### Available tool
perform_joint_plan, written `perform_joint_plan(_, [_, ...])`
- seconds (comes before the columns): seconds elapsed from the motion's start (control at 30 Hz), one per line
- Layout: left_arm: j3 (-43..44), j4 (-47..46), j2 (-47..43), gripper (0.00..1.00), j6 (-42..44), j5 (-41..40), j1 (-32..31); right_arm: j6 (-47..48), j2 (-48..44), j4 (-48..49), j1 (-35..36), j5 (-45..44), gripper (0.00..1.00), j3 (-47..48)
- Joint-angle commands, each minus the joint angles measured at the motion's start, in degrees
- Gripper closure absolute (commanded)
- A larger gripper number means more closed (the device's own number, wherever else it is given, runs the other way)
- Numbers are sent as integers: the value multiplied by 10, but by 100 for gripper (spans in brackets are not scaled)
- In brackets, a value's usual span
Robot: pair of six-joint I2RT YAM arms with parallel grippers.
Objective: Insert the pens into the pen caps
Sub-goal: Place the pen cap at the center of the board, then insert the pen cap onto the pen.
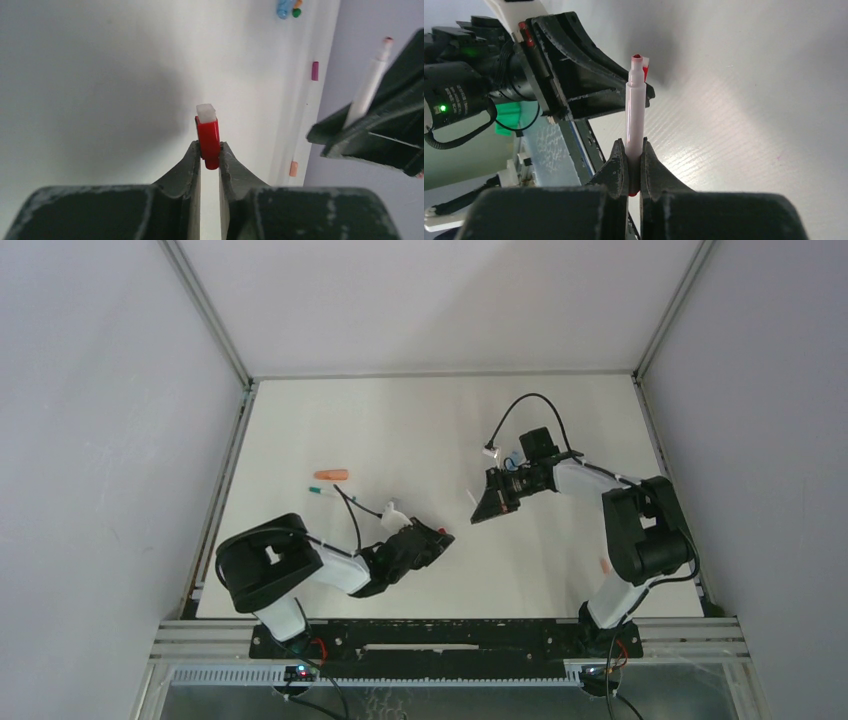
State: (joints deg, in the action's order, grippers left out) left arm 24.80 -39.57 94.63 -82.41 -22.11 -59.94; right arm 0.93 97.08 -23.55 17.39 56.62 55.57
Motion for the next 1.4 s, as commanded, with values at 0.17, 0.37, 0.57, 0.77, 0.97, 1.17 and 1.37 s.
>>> perform_joint_plan(0.17, [-22,43,-16,65,-19,22,18,82,-52,-51,3,-27,100,33])
perform_joint_plan(0.37, [-30,63,-75,54,30,23,20,131,-74,-92,-6,-19,100,45])
perform_joint_plan(0.57, [-58,81,-182,41,139,0,20,201,-103,-153,-31,6,100,69])
perform_joint_plan(0.77, [-37,192,-327,39,287,-66,20,263,-167,-182,-38,-9,100,72])
perform_joint_plan(0.97, [-23,228,-427,23,354,-106,39,325,-225,-214,-39,0,100,71])
perform_joint_plan(1.17, [-55,187,-476,0,309,-68,70,343,-241,-230,-42,11,100,71])
perform_joint_plan(1.37, [-28,266,-436,3,135,-72,70,343,-247,-232,-45,13,100,71])
